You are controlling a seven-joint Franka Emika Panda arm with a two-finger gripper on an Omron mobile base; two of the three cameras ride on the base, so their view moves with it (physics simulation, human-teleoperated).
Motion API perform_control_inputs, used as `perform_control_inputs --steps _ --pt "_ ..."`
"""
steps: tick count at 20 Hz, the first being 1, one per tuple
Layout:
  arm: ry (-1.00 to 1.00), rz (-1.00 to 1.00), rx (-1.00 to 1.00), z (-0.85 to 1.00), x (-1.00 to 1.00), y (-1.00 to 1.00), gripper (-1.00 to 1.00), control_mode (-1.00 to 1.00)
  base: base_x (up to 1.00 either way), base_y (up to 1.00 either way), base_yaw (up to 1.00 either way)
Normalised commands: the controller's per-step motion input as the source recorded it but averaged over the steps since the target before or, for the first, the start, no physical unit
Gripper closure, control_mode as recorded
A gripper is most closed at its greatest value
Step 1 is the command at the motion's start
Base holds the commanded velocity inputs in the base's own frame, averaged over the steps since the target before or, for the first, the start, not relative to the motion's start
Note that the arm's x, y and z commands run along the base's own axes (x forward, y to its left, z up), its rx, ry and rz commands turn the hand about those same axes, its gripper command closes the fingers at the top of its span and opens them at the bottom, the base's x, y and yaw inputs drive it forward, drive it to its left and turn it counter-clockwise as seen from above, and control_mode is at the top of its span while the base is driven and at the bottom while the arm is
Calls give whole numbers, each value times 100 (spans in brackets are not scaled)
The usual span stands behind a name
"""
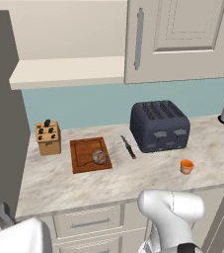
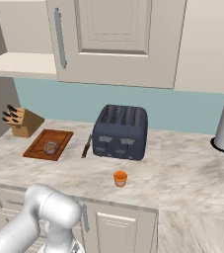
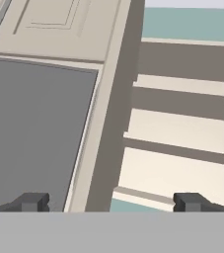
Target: Pick the bread, place it on the cutting board, pick the jam, place it on the counter, and close the cabinet.
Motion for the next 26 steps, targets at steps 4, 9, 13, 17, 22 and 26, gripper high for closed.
perform_control_inputs --steps 4,9,13,17,22,26 --pt "0 0 0 -12 9 5 -100 -100 0 0 0" --pt "0 0 0 -7 12 1 -100 -100 0 0 0" --pt "0 0 0 -2 20 1 -100 -100 0 0 0" --pt "0 0 0 0 29 4 -100 -100 0 0 0" --pt "0 0 0 -2 28 9 -100 -100 0 0 0" --pt "0 0 0 -7 23 14 -100 -100 0 0 0"
